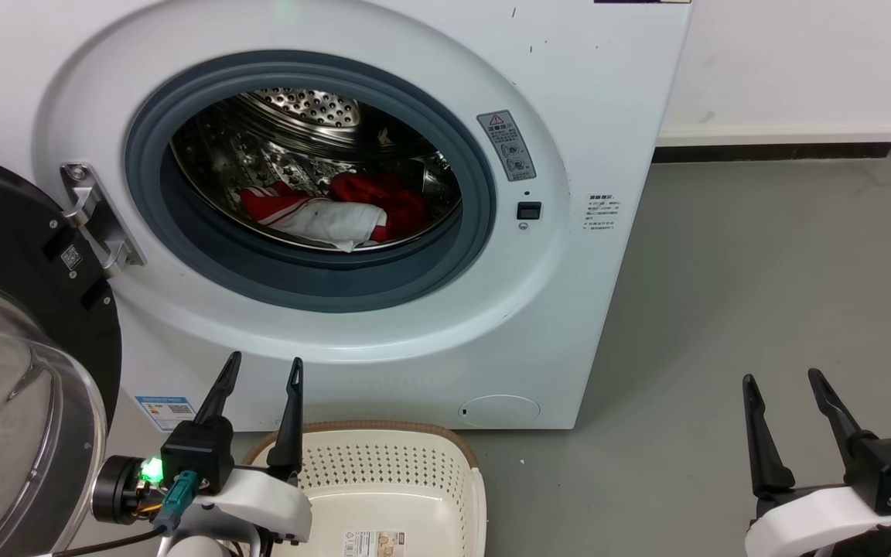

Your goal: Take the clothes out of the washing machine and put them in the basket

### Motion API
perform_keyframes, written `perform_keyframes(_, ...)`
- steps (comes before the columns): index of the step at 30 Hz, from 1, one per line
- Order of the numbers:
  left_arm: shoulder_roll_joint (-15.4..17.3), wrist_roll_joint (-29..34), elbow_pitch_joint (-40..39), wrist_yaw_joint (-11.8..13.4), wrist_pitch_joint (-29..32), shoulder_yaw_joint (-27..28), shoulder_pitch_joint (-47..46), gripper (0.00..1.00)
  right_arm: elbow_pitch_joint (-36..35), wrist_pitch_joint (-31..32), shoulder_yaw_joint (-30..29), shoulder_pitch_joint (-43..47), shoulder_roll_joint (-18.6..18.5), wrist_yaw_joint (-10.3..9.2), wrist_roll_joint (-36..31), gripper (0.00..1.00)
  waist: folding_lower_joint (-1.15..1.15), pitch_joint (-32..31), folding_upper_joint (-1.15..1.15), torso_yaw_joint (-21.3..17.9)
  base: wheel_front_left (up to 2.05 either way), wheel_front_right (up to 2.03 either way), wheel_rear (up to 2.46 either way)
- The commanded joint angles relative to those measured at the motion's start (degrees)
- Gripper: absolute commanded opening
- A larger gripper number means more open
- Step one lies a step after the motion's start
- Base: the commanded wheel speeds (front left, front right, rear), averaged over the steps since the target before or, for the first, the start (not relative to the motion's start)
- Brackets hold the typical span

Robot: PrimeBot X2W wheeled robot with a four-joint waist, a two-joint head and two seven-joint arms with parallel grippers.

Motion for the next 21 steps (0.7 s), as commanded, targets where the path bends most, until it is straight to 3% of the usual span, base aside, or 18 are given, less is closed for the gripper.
perform_keyframes(1,-0.23,-0.11,0.09,-0.14,-0.15,0.18,-0.25,1.0,0.11,-0.24,0.04,-0.32,-0.06,-0.03,0.02,1.0,0.0,0.07,0.0,-0.07,0.0,0.0,0.0)
perform_keyframes(14,-0.28,0.2,0.35,0.14,-0.15,1.31,-1.15,1.0,0.26,-0.31,0.45,-1.32,-0.06,-0.03,0.46,1.0,0.0,1.47,0.0,-1.26,0.0,0.0,0.0)
perform_keyframes(21,-0.7,0.17,0.77,0.47,-0.15,1.69,-5.62,1.0,-0.82,-0.49,0.97,-3.21,-0.04,-0.03,-0.11,1.0,0.0,5.82,0.0,-2.22,0.0,0.0,0.0)
